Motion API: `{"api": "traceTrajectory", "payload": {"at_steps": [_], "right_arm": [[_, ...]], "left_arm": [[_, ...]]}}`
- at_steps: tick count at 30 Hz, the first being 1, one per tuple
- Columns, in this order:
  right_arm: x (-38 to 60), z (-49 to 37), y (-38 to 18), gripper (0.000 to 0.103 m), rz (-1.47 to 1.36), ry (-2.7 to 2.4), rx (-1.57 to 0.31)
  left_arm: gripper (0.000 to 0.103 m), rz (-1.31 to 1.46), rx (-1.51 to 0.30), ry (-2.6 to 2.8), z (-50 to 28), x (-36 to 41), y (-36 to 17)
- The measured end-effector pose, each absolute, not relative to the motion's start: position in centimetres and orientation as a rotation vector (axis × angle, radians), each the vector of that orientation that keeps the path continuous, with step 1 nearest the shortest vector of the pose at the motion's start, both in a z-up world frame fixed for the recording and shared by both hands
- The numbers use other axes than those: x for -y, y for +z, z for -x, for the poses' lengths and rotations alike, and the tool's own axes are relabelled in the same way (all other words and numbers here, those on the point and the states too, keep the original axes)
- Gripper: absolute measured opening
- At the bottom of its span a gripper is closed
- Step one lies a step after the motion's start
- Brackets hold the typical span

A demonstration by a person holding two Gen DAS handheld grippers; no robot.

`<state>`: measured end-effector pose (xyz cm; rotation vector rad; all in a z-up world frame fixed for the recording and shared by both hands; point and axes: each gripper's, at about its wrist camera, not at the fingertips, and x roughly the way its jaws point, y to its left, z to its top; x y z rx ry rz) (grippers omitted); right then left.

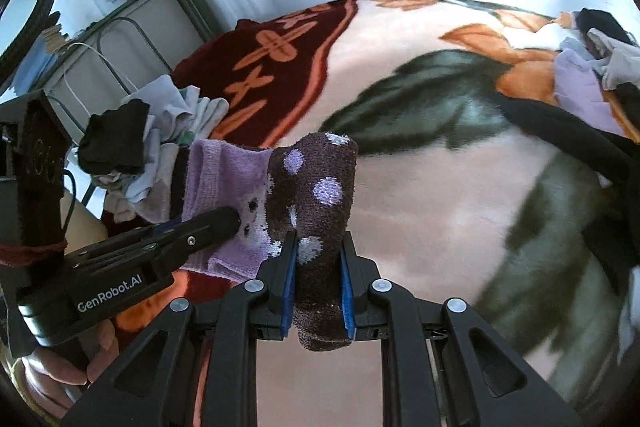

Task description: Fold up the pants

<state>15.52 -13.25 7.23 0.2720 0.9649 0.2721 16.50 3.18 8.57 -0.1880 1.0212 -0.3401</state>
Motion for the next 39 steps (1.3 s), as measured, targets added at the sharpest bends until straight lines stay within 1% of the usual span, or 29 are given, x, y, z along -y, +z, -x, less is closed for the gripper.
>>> {"api": "traceTrajectory", "payload": {"at_steps": [8,10,11,12,14,18,22,24,25,26,28,29,34,36,39], "right_arm": [[12.1,-17.7,5.1,0.019,-0.230,0.250,-1.007],[11.8,-18.1,4.4,0.021,-0.203,0.229,-1.028],[11.8,-18.2,4.2,0.023,-0.193,0.217,-1.029],[11.8,-18.2,4.1,0.024,-0.189,0.212,-1.029],[11.9,-18.2,4.1,0.027,-0.189,0.210,-1.028],[12.3,-18.1,4.9,0.028,-0.198,0.206,-1.026],[13.1,-17.1,6.7,0.028,-0.228,0.209,-0.977],[13.3,-16.7,7.5,0.028,-0.248,0.220,-0.949],[13.4,-16.5,7.9,0.028,-0.261,0.232,-0.938],[13.3,-16.5,8.1,0.028,-0.272,0.242,-0.933],[13.0,-16.5,8.1,0.028,-0.274,0.260,-0.930],[12.7,-16.7,7.9,0.028,-0.260,0.263,-0.933],[11.9,-17.7,5.6,0.028,-0.216,0.249,-0.961],[12.0,-18.1,4.6,0.028,-0.225,0.247,-0.972],[11.9,-18.1,4.3,0.028,-0.210,0.248,-0.964]], "left_arm": [[0.021,0.199,-1.057,-0.306,-18.1,-4.0,6.1],[0.024,0.187,-1.069,-0.294,-18.4,-3.9,5.5],[0.028,0.181,-1.071,-0.285,-18.4,-3.9,5.4],[0.032,0.177,-1.073,-0.276,-18.4,-3.9,5.5],[0.034,0.174,-1.078,-0.257,-18.2,-4.3,5.9],[0.033,0.130,-1.044,-0.243,-17.0,-4.9,8.0],[0.033,0.134,-1.001,-0.262,-16.0,-5.2,10.3],[0.031,0.150,-0.987,-0.283,-15.8,-4.9,10.9],[0.027,0.151,-0.977,-0.298,-15.8,-4.5,11.1],[0.021,0.139,-0.972,-0.314,-15.9,-4.0,11.1],[0.019,0.099,-0.973,-0.328,-16.4,-3.0,10.7],[0.015,0.074,-0.974,-0.328,-16.7,-2.6,10.3],[0.014,0.051,-0.999,-0.289,-18.1,-2.6,8.0],[0.011,0.067,-1.022,-0.289,-18.5,-2.8,7.0],[0.011,0.061,-1.023,-0.289,-18.5,-2.7,6.2]]}}
